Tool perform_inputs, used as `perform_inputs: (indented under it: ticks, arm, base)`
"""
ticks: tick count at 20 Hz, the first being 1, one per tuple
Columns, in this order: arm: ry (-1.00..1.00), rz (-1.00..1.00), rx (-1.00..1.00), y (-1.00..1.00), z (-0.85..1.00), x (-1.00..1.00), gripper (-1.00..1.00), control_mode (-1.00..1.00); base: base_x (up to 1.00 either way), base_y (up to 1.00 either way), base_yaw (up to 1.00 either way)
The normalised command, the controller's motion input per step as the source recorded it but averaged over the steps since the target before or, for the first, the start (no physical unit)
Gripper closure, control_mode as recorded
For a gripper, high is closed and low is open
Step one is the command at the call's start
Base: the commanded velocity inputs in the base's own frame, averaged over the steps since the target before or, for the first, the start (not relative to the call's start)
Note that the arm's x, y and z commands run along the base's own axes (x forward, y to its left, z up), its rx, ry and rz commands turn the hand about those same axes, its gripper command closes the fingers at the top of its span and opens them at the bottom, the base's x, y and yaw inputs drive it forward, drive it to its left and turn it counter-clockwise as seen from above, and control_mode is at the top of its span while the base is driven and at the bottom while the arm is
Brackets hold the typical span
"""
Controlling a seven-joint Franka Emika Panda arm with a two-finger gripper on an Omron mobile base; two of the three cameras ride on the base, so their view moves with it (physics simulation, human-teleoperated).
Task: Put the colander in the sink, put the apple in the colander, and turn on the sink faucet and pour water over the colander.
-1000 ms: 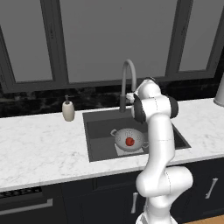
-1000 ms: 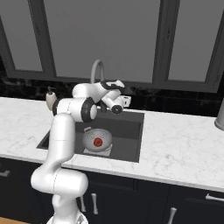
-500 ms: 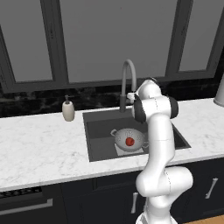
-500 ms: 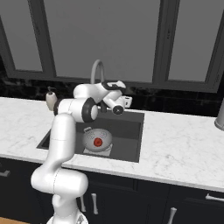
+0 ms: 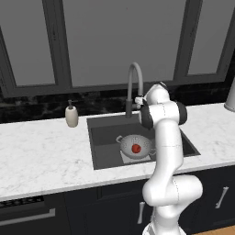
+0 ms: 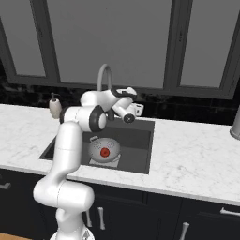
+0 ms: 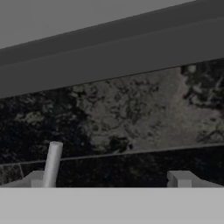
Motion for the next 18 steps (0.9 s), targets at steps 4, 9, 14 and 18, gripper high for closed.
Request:
perform_inputs:
  ticks: [4,9,14,18]
  arm:
    - [0.00,0.00,0.03,-0.87,0.00,0.00,-1.00,-1.00]
    - [0.00,0.00,0.03,-0.96,0.00,0.00,-1.00,-1.00]
    - [0.00,0.00,0.02,-0.81,0.00,0.00,-1.00,-1.00]
    - [0.00,0.00,0.01,-0.71,0.00,-0.01,-1.00,-1.00]
  base:
    - [0.00,0.00,0.00]
    - [0.00,0.00,0.00]
    - [0.00,0.00,0.00]
    - [0.00,0.00,0.00]
